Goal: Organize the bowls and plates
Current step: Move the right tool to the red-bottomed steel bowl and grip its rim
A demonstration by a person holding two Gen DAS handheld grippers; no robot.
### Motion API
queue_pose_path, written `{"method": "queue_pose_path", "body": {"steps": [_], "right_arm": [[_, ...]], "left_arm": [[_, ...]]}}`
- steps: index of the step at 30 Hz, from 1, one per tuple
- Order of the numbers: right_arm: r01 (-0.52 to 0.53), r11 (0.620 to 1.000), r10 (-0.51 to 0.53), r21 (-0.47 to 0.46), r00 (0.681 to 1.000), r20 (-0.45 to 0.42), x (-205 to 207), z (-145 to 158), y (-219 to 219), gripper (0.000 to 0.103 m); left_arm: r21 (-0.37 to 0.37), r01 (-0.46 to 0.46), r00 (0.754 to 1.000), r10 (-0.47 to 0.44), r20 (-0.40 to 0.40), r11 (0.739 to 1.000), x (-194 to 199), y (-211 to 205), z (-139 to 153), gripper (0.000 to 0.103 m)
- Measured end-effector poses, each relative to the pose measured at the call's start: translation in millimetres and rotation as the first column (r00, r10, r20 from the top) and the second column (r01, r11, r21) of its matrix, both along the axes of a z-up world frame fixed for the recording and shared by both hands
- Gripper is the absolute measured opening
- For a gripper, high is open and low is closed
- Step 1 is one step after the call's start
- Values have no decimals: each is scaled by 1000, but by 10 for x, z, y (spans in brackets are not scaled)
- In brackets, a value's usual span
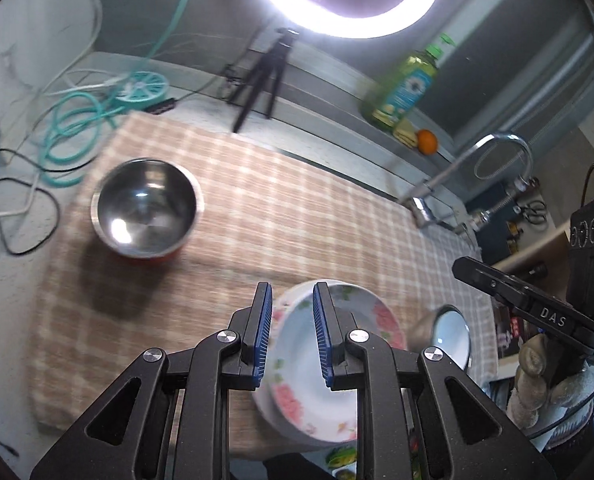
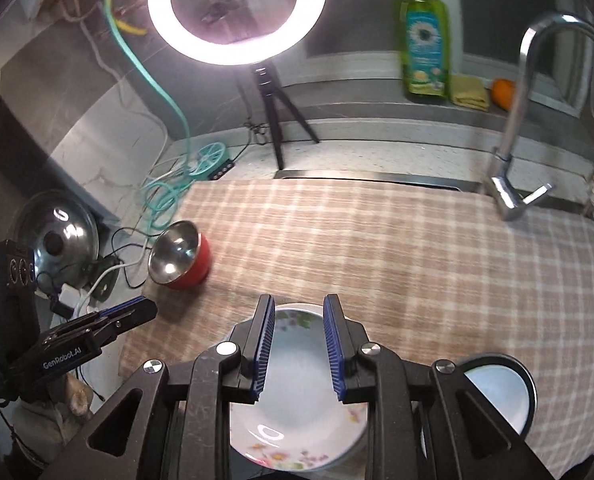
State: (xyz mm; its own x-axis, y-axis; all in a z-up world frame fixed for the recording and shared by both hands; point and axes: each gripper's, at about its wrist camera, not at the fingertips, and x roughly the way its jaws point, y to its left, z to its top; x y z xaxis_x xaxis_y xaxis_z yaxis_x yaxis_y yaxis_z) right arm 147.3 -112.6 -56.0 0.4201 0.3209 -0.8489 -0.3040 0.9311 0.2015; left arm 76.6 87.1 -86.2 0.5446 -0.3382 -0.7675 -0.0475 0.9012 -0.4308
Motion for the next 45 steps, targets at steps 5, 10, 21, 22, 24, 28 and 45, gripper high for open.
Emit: {"method": "queue_pose_path", "body": {"steps": [5, 10, 21, 22, 24, 28, 45], "right_arm": [[-54, 999, 54, 1, 998, -29, 125, -83, 383, 23], [-92, 995, 94, 39, 993, -66, 280, -202, 754, 23], [-109, 991, 121, 77, 978, -172, 696, -625, 1374, 23], [-105, 991, 118, 78, 976, -181, 728, -663, 1410, 23], [-95, 992, 109, 78, 973, -204, 807, -753, 1482, 23], [-80, 994, 95, 72, 965, -246, 945, -932, 1623, 23], [-62, 998, 53, -19, 946, -320, 1169, -1438, 1883, 18]], "left_arm": [[9, -83, 996, 83, -20, 997, -25, 386, -75, 19], [22, -145, 988, 146, -51, 989, -13, 753, -201, 19], [9, -198, 972, 198, -126, 980, 257, 1255, -500, 19], [12, -199, 971, 199, -130, 980, 291, 1273, -516, 19], [5, -197, 970, 196, -143, 980, 374, 1313, -570, 23], [-3, -197, 965, 193, -176, 980, 527, 1379, -710, 27], [45, -155, 968, 160, -194, 987, 812, 1371, -897, 19]]}}
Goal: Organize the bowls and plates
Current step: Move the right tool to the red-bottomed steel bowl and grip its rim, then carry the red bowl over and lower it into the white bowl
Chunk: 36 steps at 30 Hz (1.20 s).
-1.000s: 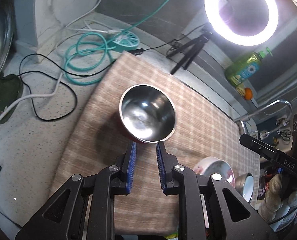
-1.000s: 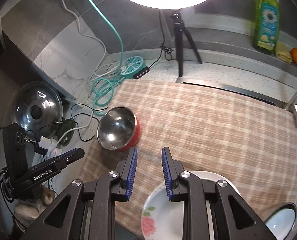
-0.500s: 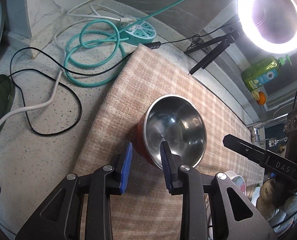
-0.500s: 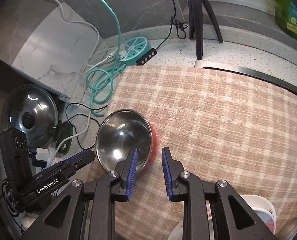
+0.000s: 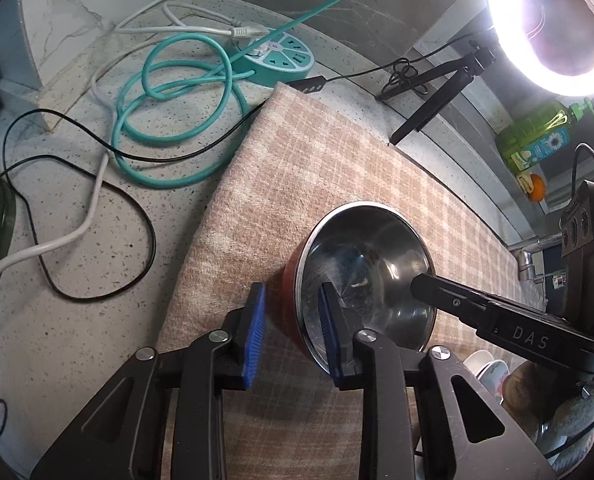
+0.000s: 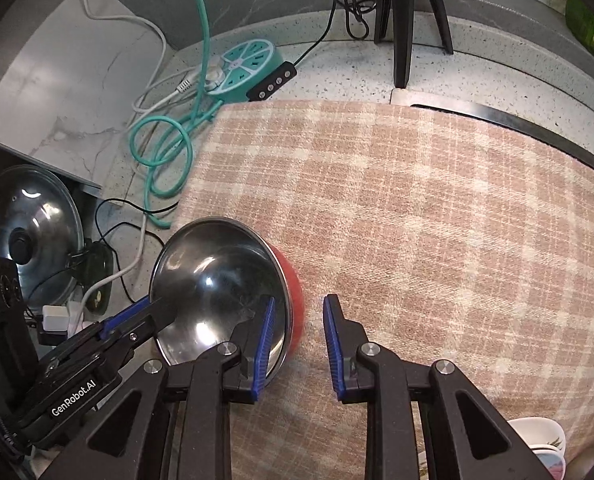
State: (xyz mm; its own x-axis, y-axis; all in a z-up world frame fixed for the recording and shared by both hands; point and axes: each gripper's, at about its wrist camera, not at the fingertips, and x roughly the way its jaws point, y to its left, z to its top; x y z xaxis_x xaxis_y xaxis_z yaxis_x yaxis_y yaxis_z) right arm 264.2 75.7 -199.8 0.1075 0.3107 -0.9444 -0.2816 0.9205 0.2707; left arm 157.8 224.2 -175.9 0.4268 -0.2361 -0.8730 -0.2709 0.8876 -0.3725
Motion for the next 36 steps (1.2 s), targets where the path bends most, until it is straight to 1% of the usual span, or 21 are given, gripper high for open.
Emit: {"method": "queue_pose_path", "body": {"steps": [1, 3, 5, 7, 13, 16, 24, 29, 36], "right_arm": [[-3, 1000, 3, -1, 1000, 0, -2, -12, 8, 14], [-3, 1000, 3, -1, 1000, 1, 2, -24, 24, 10], [-2, 1000, 2, 1, 1000, 3, -12, -29, 34, 7], [2, 1000, -1, -10, 1000, 16, -29, -26, 46, 6], [25, 1000, -24, -9, 999, 24, -59, 23, 22, 6], [20, 1000, -19, -16, 999, 51, -113, 126, 13, 6], [20, 1000, -19, -15, 995, 102, -237, 432, -102, 6], [22, 1000, -21, -9, 990, 139, -340, 646, -217, 6], [24, 1000, -23, 1, 984, 176, -510, 898, -463, 6]], "left_arm": [[7, 6, 1000, -6, -1, 1000, 14, -9, -5, 18], [8, 12, 1000, -12, 2, 1000, 23, -20, -12, 13], [7, 25, 1000, -25, 3, 1000, 31, -43, -19, 11], [17, 32, 999, -32, 6, 999, 32, -55, -13, 11], [6, 40, 999, -40, 16, 999, 11, -55, 29, 11], [23, 45, 998, -46, 40, 999, -12, -100, 120, 11], [24, 52, 993, -54, 103, 998, -101, -224, 401, 11], [44, 61, 987, -67, 145, 997, -192, -383, 605, 11], [54, 64, 978, -74, 194, 996, -338, -629, 832, 11]]}}
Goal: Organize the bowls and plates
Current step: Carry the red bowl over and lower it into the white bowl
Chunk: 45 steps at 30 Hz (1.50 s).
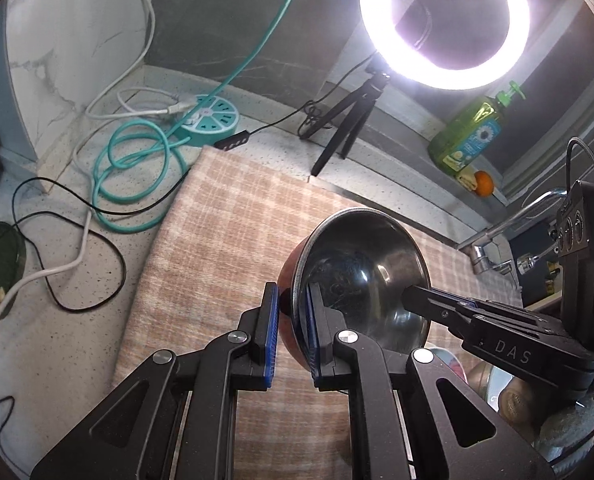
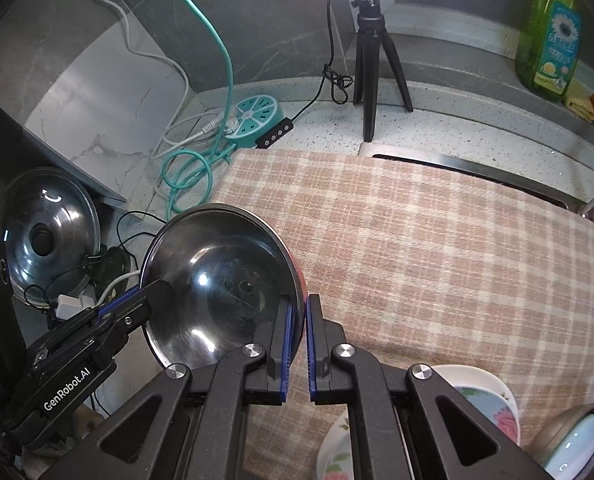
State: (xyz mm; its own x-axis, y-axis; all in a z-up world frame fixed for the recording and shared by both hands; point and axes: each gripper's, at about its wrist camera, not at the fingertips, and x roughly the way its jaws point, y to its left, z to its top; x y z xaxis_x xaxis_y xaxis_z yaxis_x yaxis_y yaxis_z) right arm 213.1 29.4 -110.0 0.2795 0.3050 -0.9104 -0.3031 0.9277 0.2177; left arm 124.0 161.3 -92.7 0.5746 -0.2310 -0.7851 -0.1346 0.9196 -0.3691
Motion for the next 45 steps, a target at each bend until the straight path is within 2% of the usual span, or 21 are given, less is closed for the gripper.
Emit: {"method": "queue_pose_path", "body": {"steps": [15, 27, 45], "right_arm": [[60, 998, -60, -2, 998, 19, -284, 219, -808, 6], [153, 988, -153, 3, 988, 16, -528, 318, -1673, 6], [327, 945, -327, -22, 945, 0, -911, 308, -2902, 6]], "left_arm": [[6, 62, 998, -62, 33, 998, -180, -760, 185, 11], [18, 171, 985, -172, 34, 985, -231, -1563, 242, 11], [7, 368, 930, -368, 2, 930, -188, -2697, 160, 11]]}}
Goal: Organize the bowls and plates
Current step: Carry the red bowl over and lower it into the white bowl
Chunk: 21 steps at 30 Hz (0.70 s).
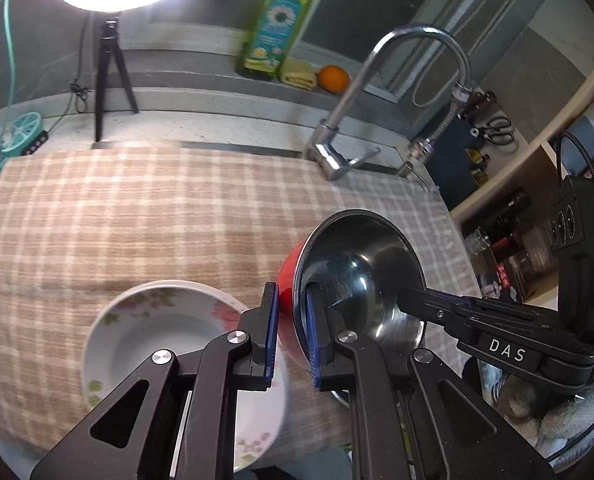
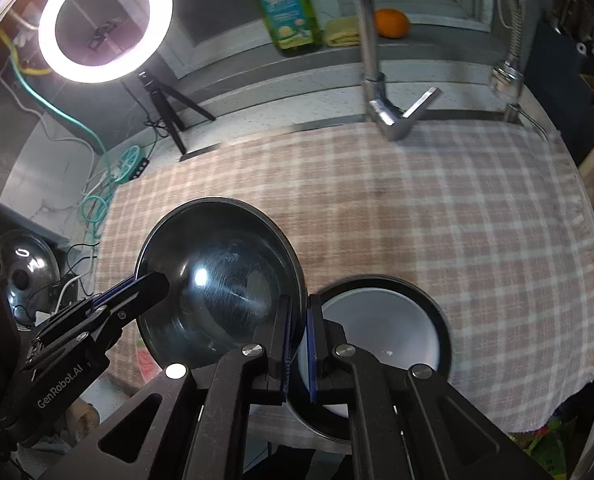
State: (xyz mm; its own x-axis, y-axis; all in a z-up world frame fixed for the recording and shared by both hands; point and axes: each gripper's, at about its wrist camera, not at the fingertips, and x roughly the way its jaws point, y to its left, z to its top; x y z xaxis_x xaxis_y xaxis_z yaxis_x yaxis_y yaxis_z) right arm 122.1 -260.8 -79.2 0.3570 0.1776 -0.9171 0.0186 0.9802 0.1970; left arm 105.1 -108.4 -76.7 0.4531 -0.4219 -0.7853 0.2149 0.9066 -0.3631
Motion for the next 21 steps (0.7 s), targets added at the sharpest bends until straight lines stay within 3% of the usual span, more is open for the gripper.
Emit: {"method": "queue_pose_path", "body": {"steps": [11, 21], "right_arm": [[76, 997, -77, -21, 996, -47, -211, -153, -492, 6], [91, 995, -93, -32, 992, -86, -284, -357, -676, 6]], "left_arm": [[3, 99, 993, -98, -63, 995, -41, -515, -221, 11], [17, 133, 985, -130, -117, 991, -56, -683, -422, 11]]}}
